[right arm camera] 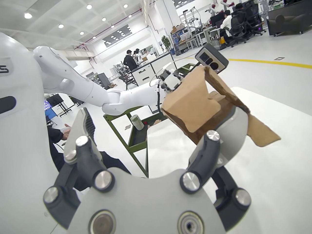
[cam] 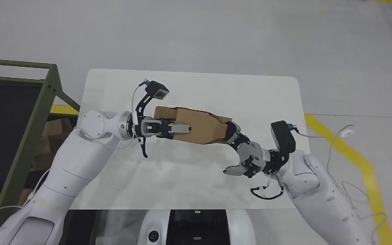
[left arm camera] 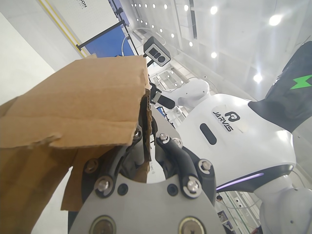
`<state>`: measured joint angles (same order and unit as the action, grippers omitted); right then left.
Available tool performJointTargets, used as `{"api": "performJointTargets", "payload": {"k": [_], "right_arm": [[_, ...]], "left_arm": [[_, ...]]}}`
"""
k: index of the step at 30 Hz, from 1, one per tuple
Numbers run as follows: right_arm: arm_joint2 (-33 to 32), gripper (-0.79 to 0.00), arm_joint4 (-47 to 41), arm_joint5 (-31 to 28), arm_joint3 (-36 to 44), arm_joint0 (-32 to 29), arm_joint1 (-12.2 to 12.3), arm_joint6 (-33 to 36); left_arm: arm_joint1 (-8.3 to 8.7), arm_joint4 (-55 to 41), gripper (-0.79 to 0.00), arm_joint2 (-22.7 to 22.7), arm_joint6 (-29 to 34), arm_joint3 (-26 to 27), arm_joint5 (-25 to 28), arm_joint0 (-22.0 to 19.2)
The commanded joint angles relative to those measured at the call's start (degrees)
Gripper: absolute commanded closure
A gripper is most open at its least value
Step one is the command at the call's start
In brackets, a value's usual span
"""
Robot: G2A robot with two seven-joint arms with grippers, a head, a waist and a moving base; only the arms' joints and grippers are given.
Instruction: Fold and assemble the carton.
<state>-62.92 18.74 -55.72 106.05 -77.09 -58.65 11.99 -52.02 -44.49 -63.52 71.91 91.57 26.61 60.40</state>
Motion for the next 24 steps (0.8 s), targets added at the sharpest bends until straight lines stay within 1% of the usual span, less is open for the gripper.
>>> {"api": "performJointTargets", "payload": {"k": [1,11,19,24], "right_arm": [[0.4,-0.785,-1.1,-2.1,-0.1,0.6,-0.1,-0.1],[-0.6,-0.785,-2.2,-2.3,3.9,-0.2,0.5,-2.0],[-0.3,-0.785,3.1,-2.2,6.7,0.8,0.7,-0.3],[1.5,-0.785,6.4,2.5,8.1,2.8,0.2,2.1]], "left_arm": [[-0.09,0.7,0.0,0.0,-0.1,0.1,-0.2,0.1],[-0.72,2.5,0.0,0.3,-0.9,-0.3,-0.5,0.0],[-1.24,4.5,0.0,0.9,-2.1,-0.2,-1.0,-0.1],[-1.51,5.1,0.0,1.1,-1.9,-0.1,-1.2,-0.2]]}}
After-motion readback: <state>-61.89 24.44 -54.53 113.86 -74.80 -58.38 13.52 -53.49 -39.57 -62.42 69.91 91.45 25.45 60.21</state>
